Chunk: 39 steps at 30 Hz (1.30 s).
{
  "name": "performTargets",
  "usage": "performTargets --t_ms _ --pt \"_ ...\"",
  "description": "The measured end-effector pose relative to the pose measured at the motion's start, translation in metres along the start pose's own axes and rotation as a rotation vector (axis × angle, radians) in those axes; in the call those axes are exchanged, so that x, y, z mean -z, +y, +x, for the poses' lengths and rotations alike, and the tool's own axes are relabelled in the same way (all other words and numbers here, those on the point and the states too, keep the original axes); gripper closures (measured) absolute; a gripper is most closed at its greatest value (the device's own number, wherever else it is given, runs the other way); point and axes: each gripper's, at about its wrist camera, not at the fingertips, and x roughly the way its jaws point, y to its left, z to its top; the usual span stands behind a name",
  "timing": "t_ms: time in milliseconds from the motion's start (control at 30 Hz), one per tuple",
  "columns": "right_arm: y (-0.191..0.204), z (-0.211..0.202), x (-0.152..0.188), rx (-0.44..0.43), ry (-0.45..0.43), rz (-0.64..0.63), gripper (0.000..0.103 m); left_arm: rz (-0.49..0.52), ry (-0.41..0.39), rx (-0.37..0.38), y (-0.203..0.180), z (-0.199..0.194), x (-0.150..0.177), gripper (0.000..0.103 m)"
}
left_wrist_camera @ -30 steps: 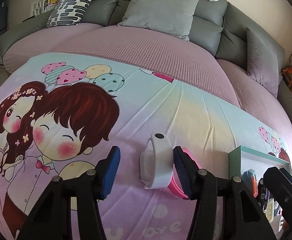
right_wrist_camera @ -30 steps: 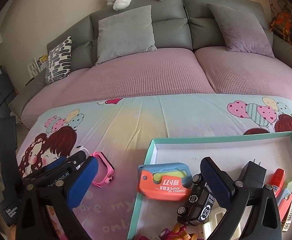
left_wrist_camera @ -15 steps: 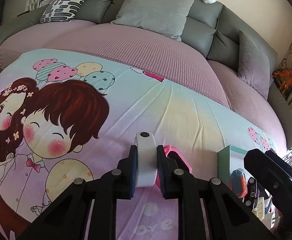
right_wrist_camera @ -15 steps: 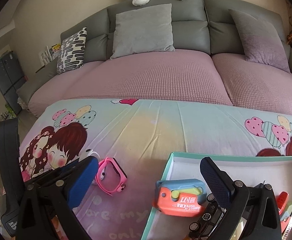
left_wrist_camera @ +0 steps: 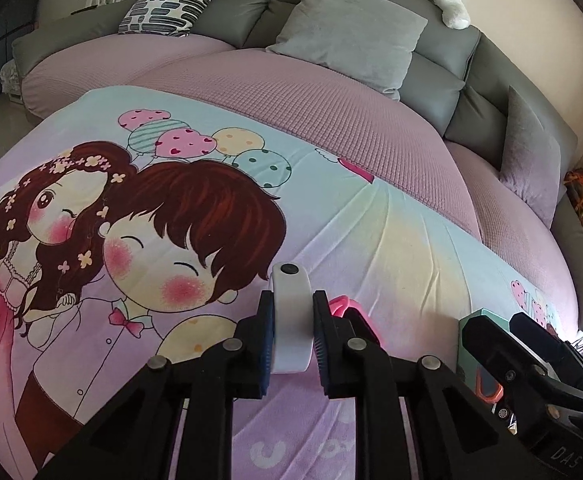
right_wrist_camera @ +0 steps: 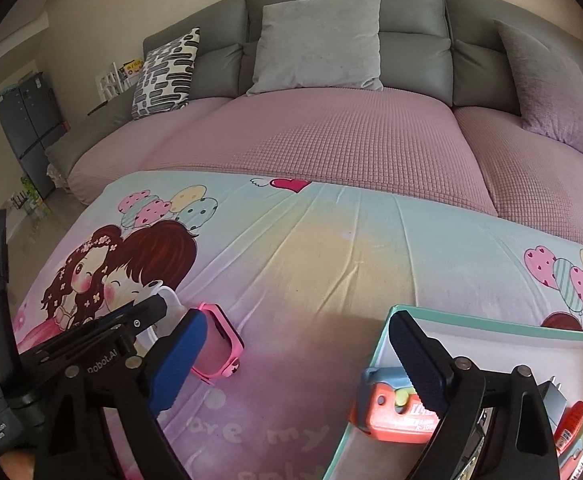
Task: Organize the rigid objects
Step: 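Grasp the pink watch with the right tool while the left tool holds the white watch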
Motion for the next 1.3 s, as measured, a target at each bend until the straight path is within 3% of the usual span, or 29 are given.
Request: performTargets --t_ms 400,500,900,1167,1300 --pt "0.047 0.018 0.009 -0.057 0.061 -0.163 0.012 -0.145 0.021 0.004 0.042 -0.002 0.001 0.084" --pt "0.056 0.028 0.015 -0.075 0.095 -0.194 0.021 -0.138 0.015 -0.025 0.046 -0.006 0.000 0.084" --pt "0.087 0.057 0.032 -0.133 0.174 -0.290 0.021 -0.149 0.023 -0.058 0.057 -0.009 0.001 0.084" --pt "0.099 0.072 0.036 -0.107 0.198 -0.313 0.031 -0.158 0.014 -0.105 0.066 -0.013 0.001 0.084" --pt "0.101 0.072 0.035 -0.105 0.192 -0.318 0.047 -0.156 0.014 -0.111 0.067 -0.013 0.001 0.084"
